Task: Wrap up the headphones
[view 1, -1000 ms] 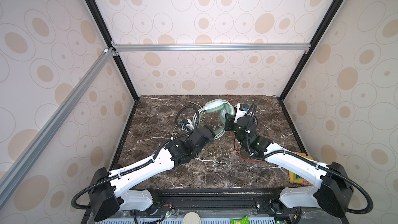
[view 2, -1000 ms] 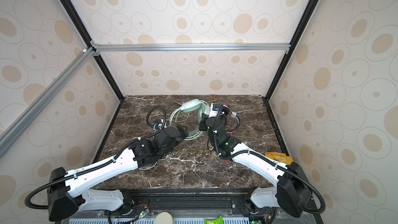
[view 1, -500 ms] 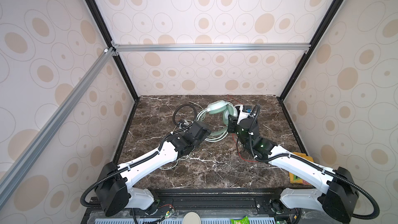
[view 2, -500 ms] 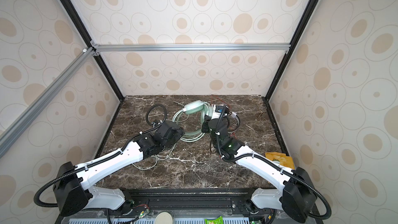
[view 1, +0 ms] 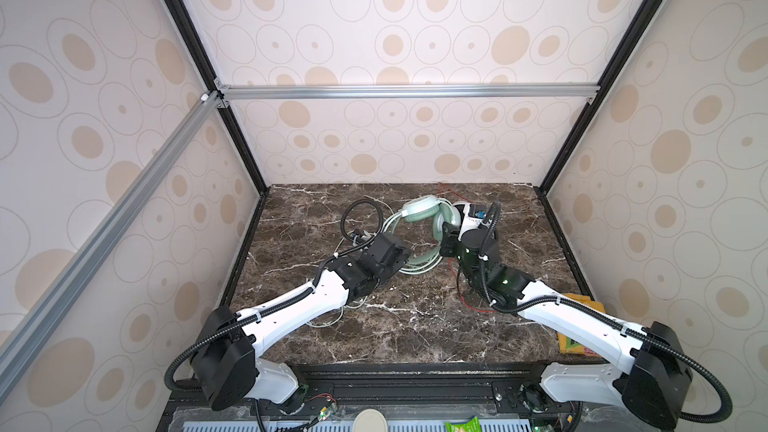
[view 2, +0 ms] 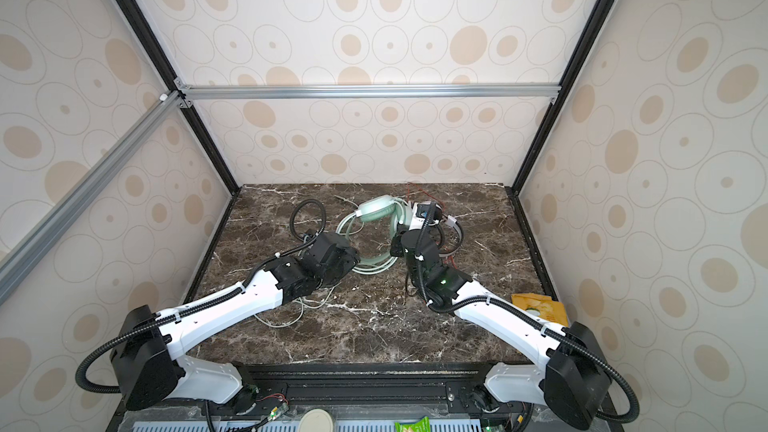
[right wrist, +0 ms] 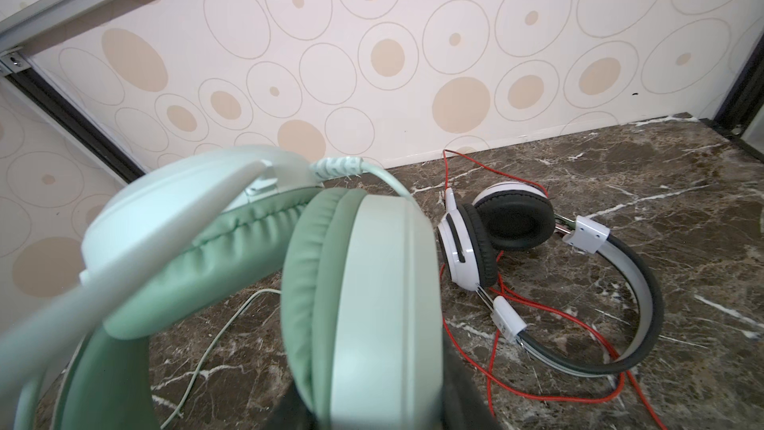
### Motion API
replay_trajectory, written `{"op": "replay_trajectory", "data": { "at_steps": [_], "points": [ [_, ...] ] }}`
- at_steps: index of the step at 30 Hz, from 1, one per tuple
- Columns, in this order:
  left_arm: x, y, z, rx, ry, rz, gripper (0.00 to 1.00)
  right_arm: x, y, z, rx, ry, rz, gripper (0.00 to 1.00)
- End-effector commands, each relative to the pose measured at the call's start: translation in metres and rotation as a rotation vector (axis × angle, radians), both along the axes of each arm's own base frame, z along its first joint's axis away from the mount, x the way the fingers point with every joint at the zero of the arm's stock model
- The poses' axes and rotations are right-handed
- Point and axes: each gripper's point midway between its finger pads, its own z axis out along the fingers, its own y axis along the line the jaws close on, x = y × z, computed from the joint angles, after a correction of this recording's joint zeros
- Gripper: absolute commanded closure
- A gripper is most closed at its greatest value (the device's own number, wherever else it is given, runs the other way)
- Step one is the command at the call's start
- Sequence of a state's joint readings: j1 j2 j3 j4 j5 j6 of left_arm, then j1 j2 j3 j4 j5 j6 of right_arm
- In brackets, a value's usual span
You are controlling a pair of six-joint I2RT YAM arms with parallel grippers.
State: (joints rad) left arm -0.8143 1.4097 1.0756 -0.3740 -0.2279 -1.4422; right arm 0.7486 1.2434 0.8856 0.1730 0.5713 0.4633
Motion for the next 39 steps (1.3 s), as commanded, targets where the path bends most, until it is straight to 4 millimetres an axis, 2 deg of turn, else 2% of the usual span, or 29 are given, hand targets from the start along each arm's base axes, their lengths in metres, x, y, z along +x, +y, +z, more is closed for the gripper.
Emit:
{"op": "replay_trajectory", "data": {
  "at_steps": [1,5,10,13,18,19,21,23,25,28,31,35,37,39],
  "points": [
    [0.004,-0.008,0.009,-0.013,-0.004,-0.012,0.34,-0.002,-0.010,0.035,0.096,-0.099,-0.069,0.81],
    [0.003,-0.007,0.003,0.010,0.011,-0.003,0.35,-0.002,-0.010,0.035,0.094,-0.104,-0.085,0.81],
    [0.005,-0.010,0.001,0.017,0.010,-0.012,0.52,-0.002,-0.008,0.035,0.101,-0.112,-0.086,0.81],
    [0.006,-0.011,0.002,0.019,0.004,-0.016,0.64,-0.004,-0.005,0.038,0.108,-0.117,-0.078,0.81],
    [0.009,-0.001,0.009,0.041,-0.035,-0.011,0.97,-0.009,-0.004,0.044,0.119,-0.108,-0.052,0.79],
    [0.010,0.002,0.011,0.046,-0.041,-0.014,1.00,-0.010,-0.002,0.047,0.112,-0.107,-0.037,0.73],
    [0.012,0.013,0.012,0.056,-0.048,-0.007,1.00,-0.018,0.004,0.055,0.071,-0.089,0.035,0.36],
    [0.012,0.026,0.013,0.066,-0.056,-0.001,1.00,-0.034,0.007,0.062,0.007,-0.046,0.133,0.17],
    [0.014,0.043,0.014,0.079,-0.068,0.004,1.00,-0.057,0.005,0.067,-0.047,-0.005,0.240,0.09],
    [0.017,0.072,0.019,0.096,-0.091,0.015,1.00,-0.108,0.005,0.068,-0.112,0.024,0.478,0.07],
    [0.016,0.100,0.031,0.127,-0.118,0.040,1.00,-0.147,-0.016,0.064,-0.118,0.066,0.556,0.05],
    [0.010,0.123,0.056,0.161,-0.168,0.049,1.00,-0.173,-0.045,0.044,-0.172,0.182,0.551,0.03],
    [0.006,0.124,0.073,0.146,-0.194,0.034,1.00,-0.180,-0.050,0.033,-0.169,0.250,0.560,0.03],
    [0.003,0.120,0.092,0.130,-0.207,0.000,1.00,-0.188,-0.045,0.022,-0.122,0.307,0.602,0.03]
  ]
}}
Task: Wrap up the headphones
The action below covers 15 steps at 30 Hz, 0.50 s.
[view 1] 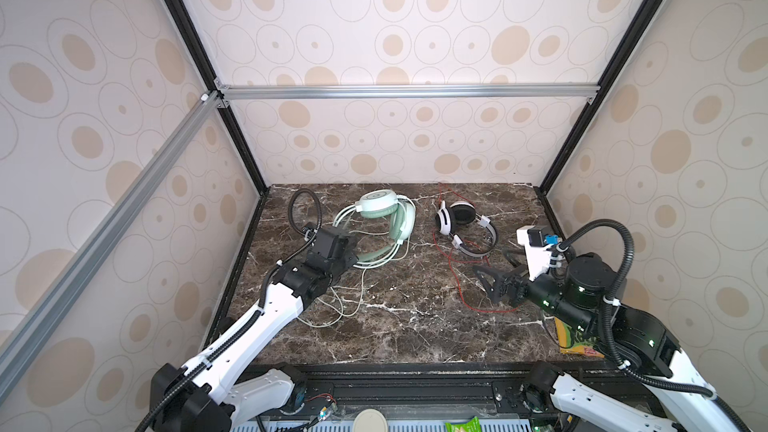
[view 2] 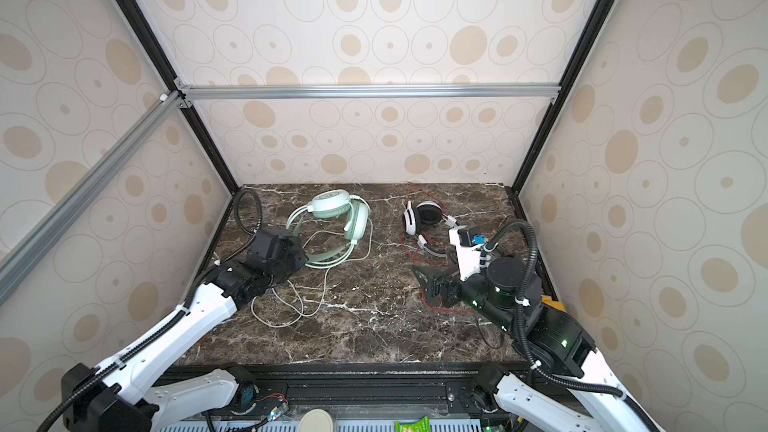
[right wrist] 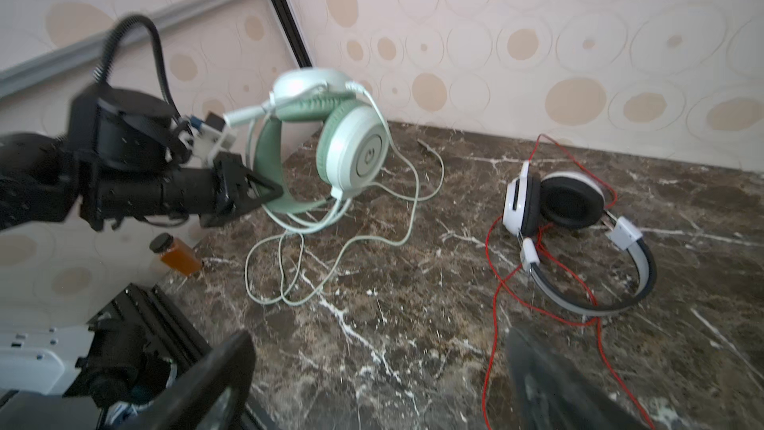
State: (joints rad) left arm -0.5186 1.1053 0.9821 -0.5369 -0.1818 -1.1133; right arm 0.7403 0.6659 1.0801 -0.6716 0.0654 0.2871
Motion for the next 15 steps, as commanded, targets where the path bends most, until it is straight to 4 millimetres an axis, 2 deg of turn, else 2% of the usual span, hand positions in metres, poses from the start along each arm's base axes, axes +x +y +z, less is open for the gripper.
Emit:
{"op": "replay_trajectory", "data": {
  "at_steps": [1,4,7,10,15],
  "points": [
    [0.003,-0.010,0.067,-0.052,-0.121,-0.070,1.00,-0.025,0.006,-0.055,-0.051,0.242,0.102,0.03],
    [-0.006,-0.005,0.089,-0.084,-0.096,-0.040,1.00,-0.030,0.024,-0.072,0.085,0.349,0.180,0.03],
    [-0.016,0.001,0.103,-0.105,-0.046,-0.001,1.00,-0.027,0.044,-0.085,0.223,0.429,0.264,0.04],
    [-0.028,-0.002,0.106,-0.186,-0.011,0.006,1.00,-0.013,0.055,-0.099,0.290,0.450,0.275,0.07],
    [-0.034,-0.013,0.108,-0.322,0.016,0.018,1.00,0.008,0.065,-0.102,0.331,0.374,0.270,0.05]
  ]
}}
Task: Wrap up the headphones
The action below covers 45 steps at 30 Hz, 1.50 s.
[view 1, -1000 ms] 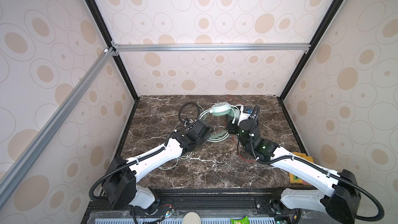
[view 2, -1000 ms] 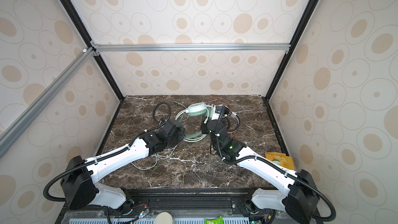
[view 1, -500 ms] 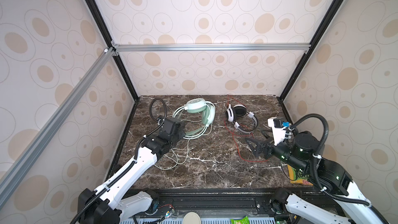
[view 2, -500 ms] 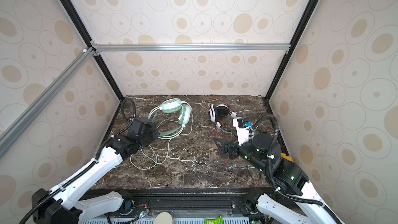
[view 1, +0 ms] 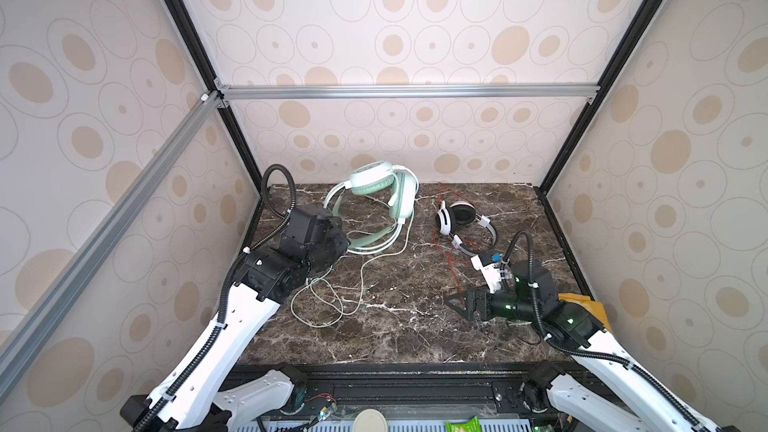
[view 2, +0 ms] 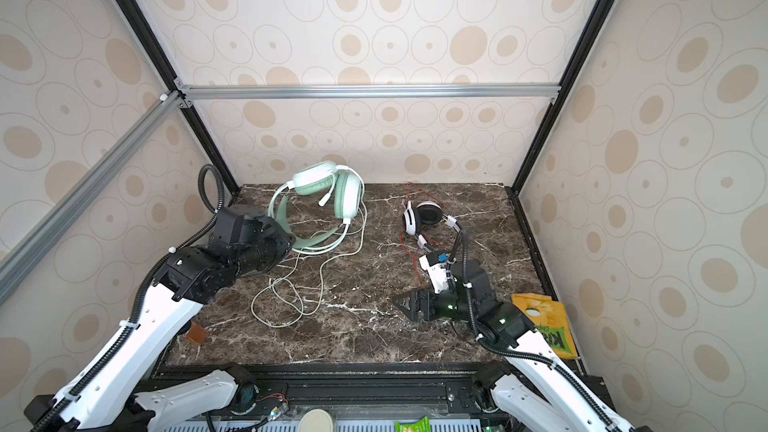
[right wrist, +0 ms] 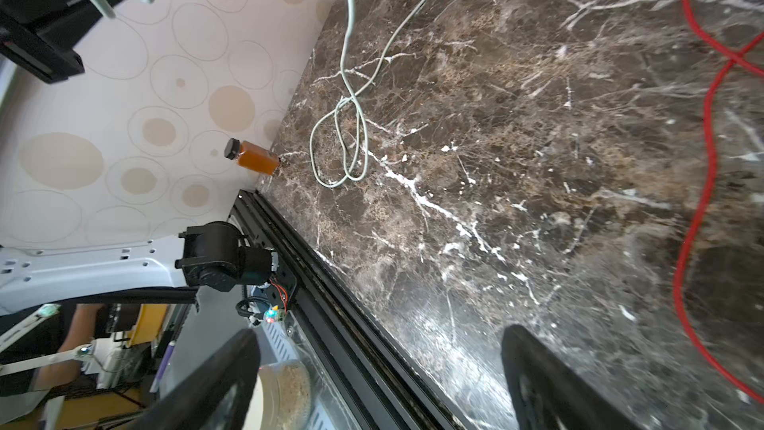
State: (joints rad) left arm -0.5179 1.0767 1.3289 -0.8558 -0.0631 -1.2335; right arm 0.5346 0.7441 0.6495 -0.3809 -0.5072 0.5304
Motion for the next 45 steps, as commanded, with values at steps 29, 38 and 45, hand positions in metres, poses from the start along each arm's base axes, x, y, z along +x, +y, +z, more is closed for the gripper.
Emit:
{"op": "replay_trajectory", "data": {
  "at_steps": [29,38,45],
  "points": [
    [0.078,-0.130,0.084,-0.380,-0.222,-0.250,1.00,0.118,0.065,-0.076,0.056,-0.023,-0.049,0.11],
    [0.083,-0.137,0.093,-0.406,-0.223,-0.258,1.00,0.137,0.086,-0.079,0.158,-0.025,-0.028,0.15],
    [0.081,-0.134,0.110,-0.423,-0.267,-0.258,1.00,0.140,0.117,-0.055,0.341,-0.141,0.066,0.22]
  ]
}}
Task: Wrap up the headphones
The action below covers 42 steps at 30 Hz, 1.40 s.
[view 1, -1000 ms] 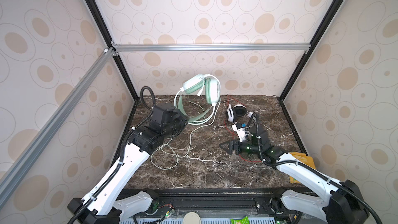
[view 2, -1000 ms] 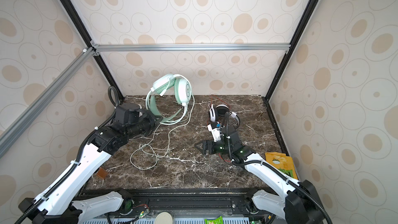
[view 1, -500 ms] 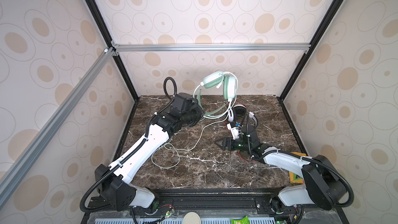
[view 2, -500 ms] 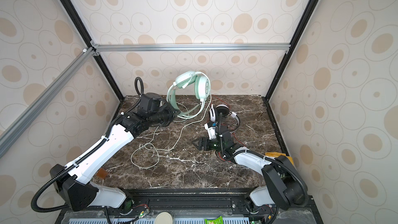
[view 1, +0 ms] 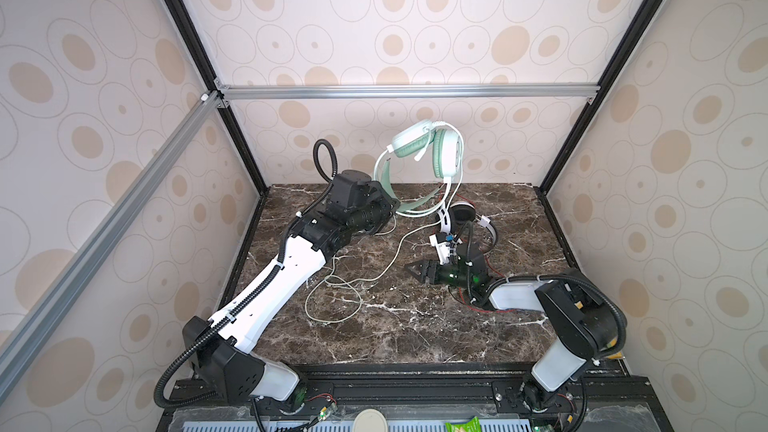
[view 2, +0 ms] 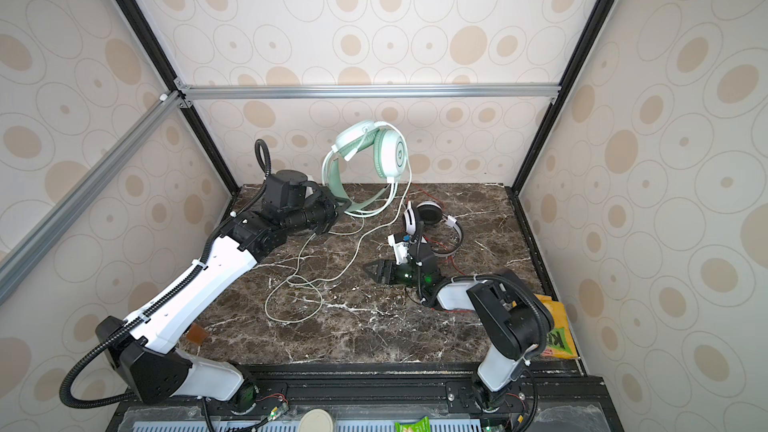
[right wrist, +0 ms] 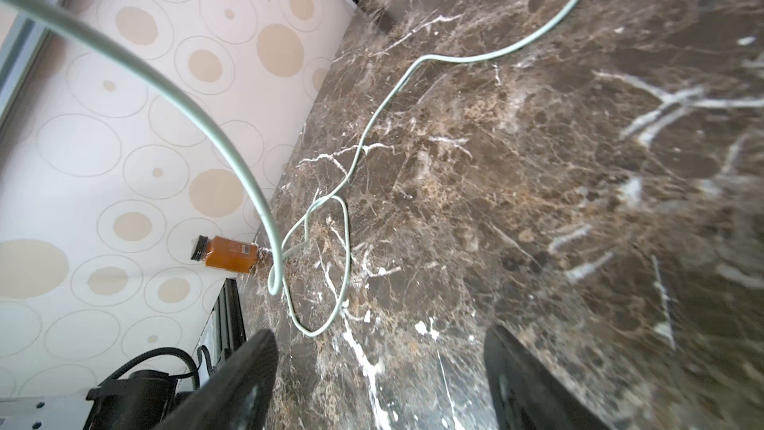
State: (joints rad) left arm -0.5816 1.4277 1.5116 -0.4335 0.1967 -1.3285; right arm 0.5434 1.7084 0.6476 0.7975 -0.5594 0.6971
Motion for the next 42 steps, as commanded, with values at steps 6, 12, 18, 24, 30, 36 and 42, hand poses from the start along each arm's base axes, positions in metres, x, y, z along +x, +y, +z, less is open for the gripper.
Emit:
{"op": "replay_trajectory", "data": {
  "at_steps": [6,12,18,24,30,36,42],
  "points": [
    [0.000,-0.004,0.082,-0.127,-0.181,-0.008,1.00,-0.005,0.045,0.043,0.221,-0.150,0.078,0.23],
    [0.001,-0.001,0.092,-0.125,-0.202,-0.006,1.00,-0.001,0.065,0.055,0.334,-0.180,0.080,0.30],
    [0.006,0.007,0.086,-0.112,-0.184,0.009,1.00,-0.009,0.083,0.067,0.362,-0.208,0.120,0.33],
    [0.007,0.007,0.087,-0.118,-0.187,-0.004,1.00,-0.012,0.090,0.084,0.382,-0.258,0.128,0.31],
    [0.004,0.008,0.092,-0.122,-0.203,-0.008,1.00,0.009,0.082,0.096,0.398,-0.284,-0.003,0.30],
    [0.009,0.020,0.088,-0.091,-0.200,0.050,1.00,0.011,0.062,0.094,0.379,-0.281,-0.109,0.31],
    [0.017,0.031,0.084,-0.053,-0.204,0.110,1.00,-0.047,0.045,0.081,0.312,-0.264,0.017,0.32]
  ]
}}
